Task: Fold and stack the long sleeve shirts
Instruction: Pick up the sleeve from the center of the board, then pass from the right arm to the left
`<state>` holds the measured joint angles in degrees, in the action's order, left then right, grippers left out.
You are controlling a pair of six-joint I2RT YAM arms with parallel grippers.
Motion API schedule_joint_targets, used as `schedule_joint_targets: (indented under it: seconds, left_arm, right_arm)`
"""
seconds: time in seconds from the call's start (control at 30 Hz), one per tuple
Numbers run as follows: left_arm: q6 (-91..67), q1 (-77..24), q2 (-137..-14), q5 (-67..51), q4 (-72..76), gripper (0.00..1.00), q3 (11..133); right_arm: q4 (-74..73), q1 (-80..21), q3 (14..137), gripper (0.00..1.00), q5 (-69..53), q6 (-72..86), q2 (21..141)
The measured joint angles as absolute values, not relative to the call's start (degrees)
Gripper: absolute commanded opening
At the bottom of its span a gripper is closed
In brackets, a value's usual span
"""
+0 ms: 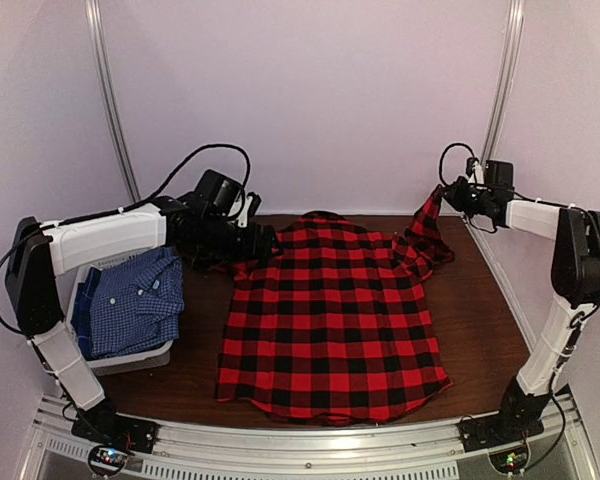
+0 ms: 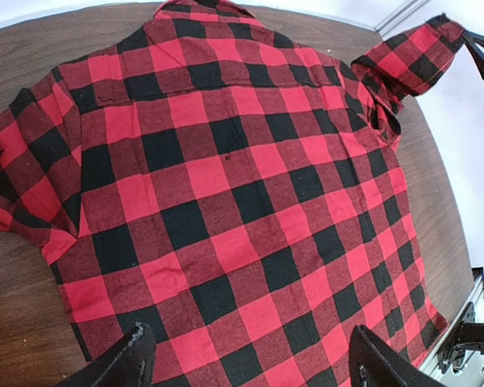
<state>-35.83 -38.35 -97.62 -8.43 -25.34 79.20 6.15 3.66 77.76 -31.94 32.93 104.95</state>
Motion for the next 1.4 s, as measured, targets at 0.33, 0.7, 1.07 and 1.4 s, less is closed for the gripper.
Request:
schedule_joint_targets:
  seconds: [0.33, 0.7, 1.07, 1.4]
  left_arm:
    - [-27.81, -39.27, -99.72, -13.13, -21.56, 0.84, 86.26]
    - [-14.76, -41.19, -107.53, -17.47, -16.43, 0.85, 102.08]
    - [-8.38, -41.25, -109.51, -19.77, -13.43, 0.86, 104.62]
    - [0.21, -42.13, -113.1, -22.48, -11.2, 0.86, 108.33]
  right_arm:
    - [5.76, -5.21, 75.77, 0.0, -35.94, 26.39, 91.31]
    - [5.3, -10.31, 70.65, 0.0, -42.61, 21.15, 81.49]
    - [4.51, -12.71, 70.61, 0.0, -51.29, 17.93, 79.88]
    - [2.5, -17.87, 70.61, 0.0, -57.19, 13.93, 80.27]
